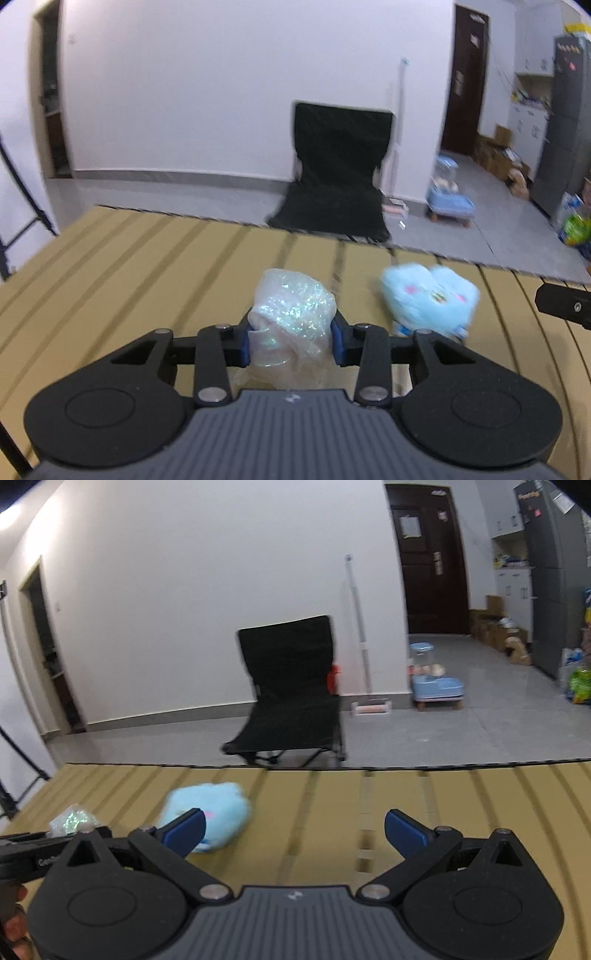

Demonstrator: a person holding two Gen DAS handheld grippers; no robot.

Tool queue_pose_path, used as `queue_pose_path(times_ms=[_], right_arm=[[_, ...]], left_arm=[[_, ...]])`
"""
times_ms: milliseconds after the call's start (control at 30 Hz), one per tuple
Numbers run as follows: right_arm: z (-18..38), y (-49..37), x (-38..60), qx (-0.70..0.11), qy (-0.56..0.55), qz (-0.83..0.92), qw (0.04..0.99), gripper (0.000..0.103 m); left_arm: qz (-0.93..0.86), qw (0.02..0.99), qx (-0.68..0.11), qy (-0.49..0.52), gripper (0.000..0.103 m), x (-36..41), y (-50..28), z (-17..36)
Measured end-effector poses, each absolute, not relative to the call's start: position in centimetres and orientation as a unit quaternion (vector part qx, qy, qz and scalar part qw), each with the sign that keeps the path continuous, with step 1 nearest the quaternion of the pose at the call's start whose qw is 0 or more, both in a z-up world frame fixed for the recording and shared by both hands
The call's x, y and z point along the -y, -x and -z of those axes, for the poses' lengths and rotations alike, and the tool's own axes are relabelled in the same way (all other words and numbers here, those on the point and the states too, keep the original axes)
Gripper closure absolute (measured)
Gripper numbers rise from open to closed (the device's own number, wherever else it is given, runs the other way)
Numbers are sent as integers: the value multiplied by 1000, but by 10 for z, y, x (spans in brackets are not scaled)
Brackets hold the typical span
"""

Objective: Collect trash
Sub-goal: 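Close the left tool on the clear plastic bag while the right tool closes on the blue plush toy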

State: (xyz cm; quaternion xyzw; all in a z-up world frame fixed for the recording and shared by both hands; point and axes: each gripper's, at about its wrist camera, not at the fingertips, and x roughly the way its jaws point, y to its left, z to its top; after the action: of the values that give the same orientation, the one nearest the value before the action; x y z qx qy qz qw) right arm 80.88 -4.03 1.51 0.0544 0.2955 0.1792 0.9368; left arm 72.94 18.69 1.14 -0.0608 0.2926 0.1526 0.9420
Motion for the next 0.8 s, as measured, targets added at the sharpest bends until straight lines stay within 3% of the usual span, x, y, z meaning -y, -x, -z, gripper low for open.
queue_pose_path(times_ms=[400, 700, 800], right_arm=[[-3, -850, -68, -345, -19, -169, 923, 0], [23, -861, -100, -370, 13, -150, 917, 0], [30, -858, -95, -366, 8, -149, 919, 7]], left_arm=[[-221, 925, -270, 148, 65, -259, -715, -15], [-228, 920, -285, 145, 64, -262, -719, -8], [-227, 918, -287, 150, 64, -264, -720, -8]])
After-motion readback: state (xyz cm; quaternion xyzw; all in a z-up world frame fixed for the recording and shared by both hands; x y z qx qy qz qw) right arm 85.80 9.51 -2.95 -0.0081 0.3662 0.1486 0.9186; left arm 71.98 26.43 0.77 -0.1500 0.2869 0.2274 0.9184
